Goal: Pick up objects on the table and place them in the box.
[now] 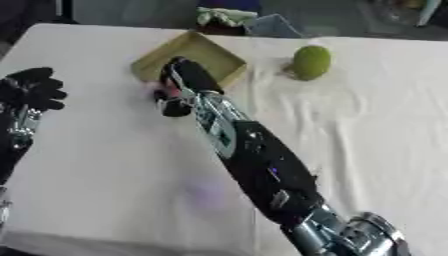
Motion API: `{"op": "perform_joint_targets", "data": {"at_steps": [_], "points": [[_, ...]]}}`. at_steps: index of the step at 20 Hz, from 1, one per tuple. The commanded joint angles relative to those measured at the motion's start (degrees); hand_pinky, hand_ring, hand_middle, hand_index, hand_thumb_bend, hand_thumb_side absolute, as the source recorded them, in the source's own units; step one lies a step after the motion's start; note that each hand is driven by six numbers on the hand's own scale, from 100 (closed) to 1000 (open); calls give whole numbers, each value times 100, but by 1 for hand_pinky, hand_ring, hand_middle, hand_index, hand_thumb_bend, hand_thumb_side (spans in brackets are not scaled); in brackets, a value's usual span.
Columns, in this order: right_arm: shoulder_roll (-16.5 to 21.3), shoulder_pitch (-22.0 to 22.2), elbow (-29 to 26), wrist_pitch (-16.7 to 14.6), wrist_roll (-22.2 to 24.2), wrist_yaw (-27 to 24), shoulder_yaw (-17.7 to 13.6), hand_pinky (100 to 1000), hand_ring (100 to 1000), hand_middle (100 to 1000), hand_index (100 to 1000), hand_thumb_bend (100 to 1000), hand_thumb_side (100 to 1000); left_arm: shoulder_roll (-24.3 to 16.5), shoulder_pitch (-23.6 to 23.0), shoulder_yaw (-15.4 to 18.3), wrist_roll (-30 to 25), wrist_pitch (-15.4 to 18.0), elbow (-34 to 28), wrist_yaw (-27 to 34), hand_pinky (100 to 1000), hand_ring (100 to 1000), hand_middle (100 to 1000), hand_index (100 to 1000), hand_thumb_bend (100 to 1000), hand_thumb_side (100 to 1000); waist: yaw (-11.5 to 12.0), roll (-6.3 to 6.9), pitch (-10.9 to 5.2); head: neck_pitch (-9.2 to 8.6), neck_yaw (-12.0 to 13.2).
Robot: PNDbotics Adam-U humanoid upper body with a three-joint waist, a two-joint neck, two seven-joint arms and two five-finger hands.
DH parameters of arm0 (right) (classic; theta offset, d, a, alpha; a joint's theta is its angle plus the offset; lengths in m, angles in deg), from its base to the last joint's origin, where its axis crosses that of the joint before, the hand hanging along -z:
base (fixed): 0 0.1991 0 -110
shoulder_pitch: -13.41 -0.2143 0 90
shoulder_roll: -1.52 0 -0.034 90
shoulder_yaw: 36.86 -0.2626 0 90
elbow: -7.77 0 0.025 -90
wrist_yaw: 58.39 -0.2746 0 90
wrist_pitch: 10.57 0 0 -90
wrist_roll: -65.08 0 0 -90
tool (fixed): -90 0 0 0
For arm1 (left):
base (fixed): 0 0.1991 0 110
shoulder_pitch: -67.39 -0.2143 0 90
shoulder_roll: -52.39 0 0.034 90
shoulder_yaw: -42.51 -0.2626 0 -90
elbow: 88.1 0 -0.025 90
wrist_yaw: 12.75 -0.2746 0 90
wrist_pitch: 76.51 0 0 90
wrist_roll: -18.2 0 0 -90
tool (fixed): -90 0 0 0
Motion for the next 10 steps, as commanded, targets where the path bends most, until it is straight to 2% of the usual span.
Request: {"op": "perform_joint_targets", "data": {"at_steps": [1,6,8,10], "points": [[-81,-151,-214,283,-334,348,-37,727,733,676,487,100,100,-57,81,-6,-15,6,-106,19,660,667,639,803,380,730,6,53,-89,-68,-5],[-169,-102,-167,755,-823,836,-332,728,740,688,547,100,100,-51,87,-23,-31,10,-107,32,661,667,639,803,381,729,40,62,-105,-86,-41],[-218,-70,-9,925,-1023,1036,-372,736,750,703,625,123,126,-51,88,-25,-35,10,-106,36,661,667,639,803,381,729,52,65,-104,-99,-48],[-268,-25,196,1016,-1234,1248,-418,745,767,738,781,210,220,-50,90,-22,-34,10,-107,36,661,667,639,803,379,730,54,69,-101,-109,-49]]}}
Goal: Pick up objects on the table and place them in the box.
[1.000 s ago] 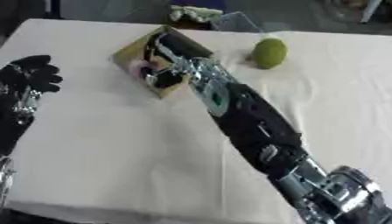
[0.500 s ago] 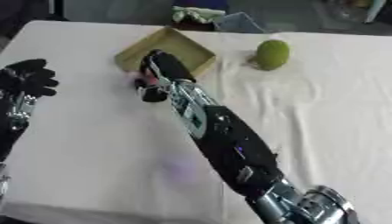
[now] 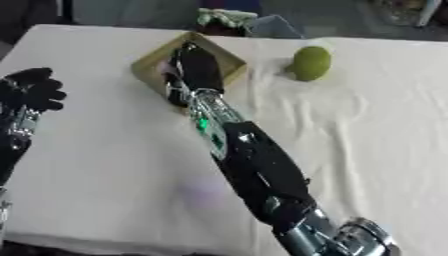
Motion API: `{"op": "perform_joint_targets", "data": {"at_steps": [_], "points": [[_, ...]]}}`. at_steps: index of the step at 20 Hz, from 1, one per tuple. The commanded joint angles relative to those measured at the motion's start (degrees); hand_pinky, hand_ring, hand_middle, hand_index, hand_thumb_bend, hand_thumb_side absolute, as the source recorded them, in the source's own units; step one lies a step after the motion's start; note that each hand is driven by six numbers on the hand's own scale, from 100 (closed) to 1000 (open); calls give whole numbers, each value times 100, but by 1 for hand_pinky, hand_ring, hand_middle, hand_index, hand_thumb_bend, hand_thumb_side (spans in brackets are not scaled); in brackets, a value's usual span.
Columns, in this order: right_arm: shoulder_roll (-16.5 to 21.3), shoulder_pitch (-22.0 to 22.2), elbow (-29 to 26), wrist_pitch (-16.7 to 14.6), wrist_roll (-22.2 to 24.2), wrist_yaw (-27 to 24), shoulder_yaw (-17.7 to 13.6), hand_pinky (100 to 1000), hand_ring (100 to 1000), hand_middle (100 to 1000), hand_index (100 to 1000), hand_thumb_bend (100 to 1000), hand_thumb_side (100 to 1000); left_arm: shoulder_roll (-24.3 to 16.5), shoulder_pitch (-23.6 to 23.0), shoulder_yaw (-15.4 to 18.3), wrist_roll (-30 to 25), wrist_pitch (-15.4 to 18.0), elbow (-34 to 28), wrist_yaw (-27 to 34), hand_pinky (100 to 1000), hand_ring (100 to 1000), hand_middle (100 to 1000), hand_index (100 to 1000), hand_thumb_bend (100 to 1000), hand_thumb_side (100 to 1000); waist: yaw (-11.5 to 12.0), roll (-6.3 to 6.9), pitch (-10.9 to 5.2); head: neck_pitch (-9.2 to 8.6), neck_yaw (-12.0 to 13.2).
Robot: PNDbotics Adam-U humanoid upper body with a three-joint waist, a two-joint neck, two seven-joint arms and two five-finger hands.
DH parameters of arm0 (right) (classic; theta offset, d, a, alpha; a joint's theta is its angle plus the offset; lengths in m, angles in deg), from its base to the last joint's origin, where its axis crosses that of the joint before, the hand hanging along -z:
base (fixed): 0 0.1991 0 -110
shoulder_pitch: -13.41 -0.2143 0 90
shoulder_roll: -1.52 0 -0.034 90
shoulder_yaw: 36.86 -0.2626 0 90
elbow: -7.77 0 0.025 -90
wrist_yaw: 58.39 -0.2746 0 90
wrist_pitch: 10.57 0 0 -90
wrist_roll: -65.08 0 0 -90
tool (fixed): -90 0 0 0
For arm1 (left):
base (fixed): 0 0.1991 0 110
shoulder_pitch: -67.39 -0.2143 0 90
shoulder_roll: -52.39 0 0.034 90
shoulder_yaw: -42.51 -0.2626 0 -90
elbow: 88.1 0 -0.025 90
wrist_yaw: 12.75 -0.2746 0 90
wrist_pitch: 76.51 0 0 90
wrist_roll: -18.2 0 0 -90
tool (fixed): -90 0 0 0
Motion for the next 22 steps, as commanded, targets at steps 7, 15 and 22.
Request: {"op": "perform_joint_targets", "data": {"at_steps": [7,15,22], "points": [[-198,7,280,158,-542,994,-329,754,789,772,925,442,438,-46,80,21,-12,9,-108,16,662,667,639,804,380,730,-30,71,-96,-91,11],[89,-327,50,108,-316,856,-428,760,800,782,931,389,410,-58,55,36,0,5,-101,10,663,667,639,804,380,730,-114,71,-130,-90,49],[772,-750,94,463,-79,311,-716,769,821,818,945,344,400,-86,29,56,13,2,-92,-9,663,667,639,804,380,730,-261,42,-156,-129,39]]}}
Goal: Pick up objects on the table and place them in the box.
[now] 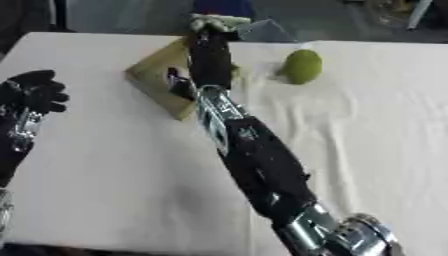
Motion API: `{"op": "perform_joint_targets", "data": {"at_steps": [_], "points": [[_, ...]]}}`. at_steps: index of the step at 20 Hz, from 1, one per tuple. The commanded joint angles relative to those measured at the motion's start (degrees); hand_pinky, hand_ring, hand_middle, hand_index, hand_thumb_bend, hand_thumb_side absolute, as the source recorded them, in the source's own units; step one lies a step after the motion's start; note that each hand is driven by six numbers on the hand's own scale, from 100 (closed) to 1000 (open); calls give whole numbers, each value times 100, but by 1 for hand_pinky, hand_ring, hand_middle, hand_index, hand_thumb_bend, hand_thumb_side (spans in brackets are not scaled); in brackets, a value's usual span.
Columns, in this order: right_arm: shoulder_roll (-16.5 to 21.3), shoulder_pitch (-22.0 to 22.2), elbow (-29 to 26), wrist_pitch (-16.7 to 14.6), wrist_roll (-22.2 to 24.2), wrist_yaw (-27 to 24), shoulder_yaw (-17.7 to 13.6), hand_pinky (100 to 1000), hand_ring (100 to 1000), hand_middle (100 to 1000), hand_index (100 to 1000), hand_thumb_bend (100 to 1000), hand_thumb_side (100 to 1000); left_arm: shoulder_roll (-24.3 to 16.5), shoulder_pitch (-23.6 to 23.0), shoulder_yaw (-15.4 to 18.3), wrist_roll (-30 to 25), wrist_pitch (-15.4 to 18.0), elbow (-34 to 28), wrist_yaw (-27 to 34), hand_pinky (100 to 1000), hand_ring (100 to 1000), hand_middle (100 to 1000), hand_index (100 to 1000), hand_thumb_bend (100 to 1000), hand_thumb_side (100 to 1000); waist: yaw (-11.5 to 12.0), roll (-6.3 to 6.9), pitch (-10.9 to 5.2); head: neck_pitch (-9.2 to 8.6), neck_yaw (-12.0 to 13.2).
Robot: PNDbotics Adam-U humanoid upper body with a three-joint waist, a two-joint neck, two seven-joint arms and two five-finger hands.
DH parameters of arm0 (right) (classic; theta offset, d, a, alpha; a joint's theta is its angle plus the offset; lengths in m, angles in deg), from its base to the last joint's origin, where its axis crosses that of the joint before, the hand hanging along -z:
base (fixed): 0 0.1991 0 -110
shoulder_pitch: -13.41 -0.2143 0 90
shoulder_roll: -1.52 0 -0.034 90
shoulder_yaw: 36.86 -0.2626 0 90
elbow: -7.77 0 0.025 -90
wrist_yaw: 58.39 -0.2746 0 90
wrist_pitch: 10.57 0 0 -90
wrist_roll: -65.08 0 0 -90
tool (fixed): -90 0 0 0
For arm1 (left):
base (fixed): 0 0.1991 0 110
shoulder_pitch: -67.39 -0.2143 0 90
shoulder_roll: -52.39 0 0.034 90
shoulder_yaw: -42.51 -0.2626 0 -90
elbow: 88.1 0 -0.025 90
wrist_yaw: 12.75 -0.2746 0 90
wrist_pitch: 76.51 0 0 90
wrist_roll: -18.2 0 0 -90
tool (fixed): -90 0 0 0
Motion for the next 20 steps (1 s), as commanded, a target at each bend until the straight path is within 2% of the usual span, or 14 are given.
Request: {"op": "perform_joint_targets", "data": {"at_steps": [1,4,10,16,20], "points": [[371,-237,-90,205,41,-276,-171,768,821,820,945,343,400,-91,23,56,17,5,-92,-15,663,667,639,804,380,730,-20,20,-102,-96,2],[680,-296,-60,462,-62,-540,-413,767,825,829,945,337,401,-103,15,70,30,3,-91,-24,663,667,639,804,380,730,-63,10,-100,-120,-7],[1164,-306,229,900,-281,-1024,-635,768,829,835,946,331,415,-117,-4,94,55,-2,-89,-38,663,667,639,804,380,730,-156,4,-111,-134,43],[1371,-151,735,1218,-355,-1574,-766,773,832,832,944,330,452,-119,-24,108,69,-5,-84,-42,664,667,639,804,381,730,-242,17,-136,-129,86],[1433,-74,1061,1282,-350,-1948,-701,776,832,833,935,331,460,-121,-26,111,73,-4,-85,-41,664,667,639,804,381,730,-263,23,-145,-137,95]]}}
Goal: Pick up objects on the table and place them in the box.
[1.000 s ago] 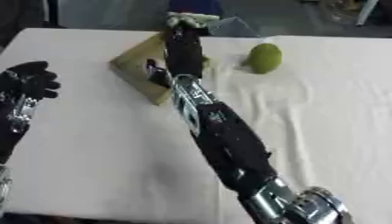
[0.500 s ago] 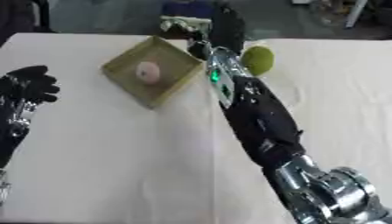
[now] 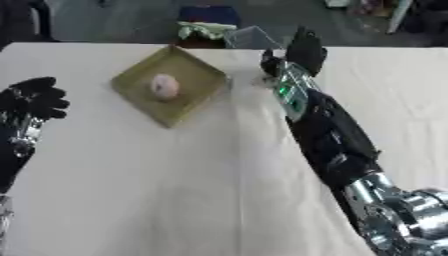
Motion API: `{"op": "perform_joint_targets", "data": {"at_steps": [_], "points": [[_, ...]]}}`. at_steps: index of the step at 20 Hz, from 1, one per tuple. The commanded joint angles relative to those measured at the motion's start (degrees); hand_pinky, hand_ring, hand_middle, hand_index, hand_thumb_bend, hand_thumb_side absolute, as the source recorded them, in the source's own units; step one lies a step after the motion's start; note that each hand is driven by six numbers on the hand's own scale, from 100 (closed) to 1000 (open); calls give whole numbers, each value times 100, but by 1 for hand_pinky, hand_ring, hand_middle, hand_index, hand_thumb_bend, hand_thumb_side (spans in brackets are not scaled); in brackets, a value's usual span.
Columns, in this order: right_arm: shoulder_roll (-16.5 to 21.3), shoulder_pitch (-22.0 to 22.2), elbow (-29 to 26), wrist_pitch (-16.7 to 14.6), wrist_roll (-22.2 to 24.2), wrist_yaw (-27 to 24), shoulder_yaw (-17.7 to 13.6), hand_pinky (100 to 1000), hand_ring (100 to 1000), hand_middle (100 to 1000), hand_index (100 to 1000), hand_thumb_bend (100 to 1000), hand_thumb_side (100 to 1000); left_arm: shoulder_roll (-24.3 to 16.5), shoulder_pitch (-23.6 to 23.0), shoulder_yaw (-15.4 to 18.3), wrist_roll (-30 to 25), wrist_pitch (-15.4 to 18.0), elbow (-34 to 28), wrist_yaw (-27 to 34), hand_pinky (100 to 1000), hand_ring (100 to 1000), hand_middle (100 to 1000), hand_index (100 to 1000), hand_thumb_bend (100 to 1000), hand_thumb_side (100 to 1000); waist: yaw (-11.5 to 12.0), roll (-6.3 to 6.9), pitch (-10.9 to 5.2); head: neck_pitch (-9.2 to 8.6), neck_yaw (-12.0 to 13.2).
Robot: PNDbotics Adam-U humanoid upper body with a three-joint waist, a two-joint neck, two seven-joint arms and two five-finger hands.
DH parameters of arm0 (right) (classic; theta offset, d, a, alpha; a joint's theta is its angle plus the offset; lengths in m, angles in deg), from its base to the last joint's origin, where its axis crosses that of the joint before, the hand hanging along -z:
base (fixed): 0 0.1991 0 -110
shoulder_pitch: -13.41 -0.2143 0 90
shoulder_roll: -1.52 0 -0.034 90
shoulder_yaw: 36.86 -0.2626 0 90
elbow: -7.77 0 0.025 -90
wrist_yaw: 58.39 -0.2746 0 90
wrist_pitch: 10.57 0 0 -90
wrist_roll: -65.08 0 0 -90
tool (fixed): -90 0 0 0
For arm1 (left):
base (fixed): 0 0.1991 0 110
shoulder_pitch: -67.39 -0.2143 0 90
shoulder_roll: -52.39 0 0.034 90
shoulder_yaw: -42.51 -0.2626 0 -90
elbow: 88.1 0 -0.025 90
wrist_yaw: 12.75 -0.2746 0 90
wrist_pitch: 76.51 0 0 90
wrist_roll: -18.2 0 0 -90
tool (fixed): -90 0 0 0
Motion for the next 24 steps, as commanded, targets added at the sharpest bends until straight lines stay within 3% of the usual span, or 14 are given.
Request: {"op": "perform_joint_targets", "data": {"at_steps": [1,7,10,13,14,17,24], "points": [[154,-74,186,70,-33,-288,45,776,831,832,927,329,459,-117,32,44,28,12,-87,-22,664,667,638,804,381,730,-10,27,-119,-56,15],[169,-21,462,84,-186,-538,177,773,826,824,878,254,367,-119,29,42,27,15,-88,-16,664,667,638,805,380,730,-10,37,-126,-54,17],[155,-2,494,89,-307,-548,205,765,816,811,815,106,223,-119,25,41,27,16,-88,-13,664,667,638,805,380,730,6,43,-126,-57,15],[130,19,484,76,-440,-508,228,755,804,790,703,100,100,-116,25,41,28,16,-89,-10,664,667,638,805,380,730,11,48,-123,-55,13],[122,23,464,66,-502,-472,240,746,793,767,629,100,100,-117,26,41,29,16,-89,-9,665,667,638,805,379,731,10,49,-121,-54,16],[87,19,304,-26,-751,-327,254,733,774,730,524,100,100,-117,27,42,31,15,-91,-7,665,666,638,805,378,731,2,47,-117,-52,21],[-135,-196,-285,-599,-686,285,481,726,763,709,504,100,100,-110,28,34,23,12,-89,-1,664,666,637,805,378,731,31,32,-128,-47,11]]}}
